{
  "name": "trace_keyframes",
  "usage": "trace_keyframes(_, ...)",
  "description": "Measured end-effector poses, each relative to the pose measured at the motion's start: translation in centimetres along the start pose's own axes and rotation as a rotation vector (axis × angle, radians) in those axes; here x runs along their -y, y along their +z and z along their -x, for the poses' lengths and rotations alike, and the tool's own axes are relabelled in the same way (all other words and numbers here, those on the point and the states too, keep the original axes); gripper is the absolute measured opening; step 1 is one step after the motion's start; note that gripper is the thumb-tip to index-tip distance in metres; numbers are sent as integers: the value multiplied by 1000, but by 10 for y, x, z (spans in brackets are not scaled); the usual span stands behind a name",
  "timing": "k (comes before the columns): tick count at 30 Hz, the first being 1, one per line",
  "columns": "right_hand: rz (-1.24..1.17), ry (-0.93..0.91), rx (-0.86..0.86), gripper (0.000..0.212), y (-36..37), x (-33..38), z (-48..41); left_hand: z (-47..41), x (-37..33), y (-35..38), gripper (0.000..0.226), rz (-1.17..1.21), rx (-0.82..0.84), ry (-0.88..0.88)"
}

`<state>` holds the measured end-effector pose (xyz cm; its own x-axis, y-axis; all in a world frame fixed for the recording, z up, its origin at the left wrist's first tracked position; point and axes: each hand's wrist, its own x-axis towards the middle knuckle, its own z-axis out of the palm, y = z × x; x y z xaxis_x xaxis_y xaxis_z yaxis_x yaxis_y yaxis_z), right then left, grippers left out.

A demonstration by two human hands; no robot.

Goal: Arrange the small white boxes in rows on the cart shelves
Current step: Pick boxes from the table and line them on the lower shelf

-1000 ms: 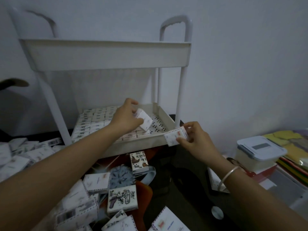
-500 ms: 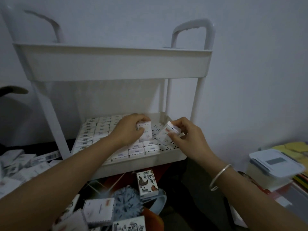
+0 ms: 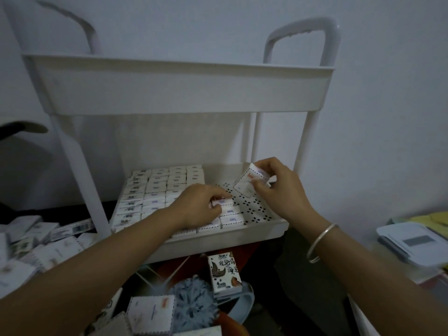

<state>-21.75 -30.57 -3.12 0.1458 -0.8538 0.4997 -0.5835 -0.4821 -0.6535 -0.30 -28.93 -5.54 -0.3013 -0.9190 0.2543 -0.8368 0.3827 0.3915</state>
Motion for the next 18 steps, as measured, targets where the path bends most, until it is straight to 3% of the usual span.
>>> trace_keyframes(3, 141, -10, -4, 29, 6, 3, -10, 4, -1, -1, 34, -58, -10, 17)
trace_keyframes(8, -14, 88, 84, 30, 28, 9, -25, 11, 1, -7, 45, -146, -19, 66)
trace_keyframes(12, -24, 84, 232, 20, 44, 7, -32, 18, 3, -9, 51, -154, -29, 85)
trace_keyframes(18, 109, 20, 504, 35, 62, 8, -32, 29, 6, -20, 37, -113, -100, 14)
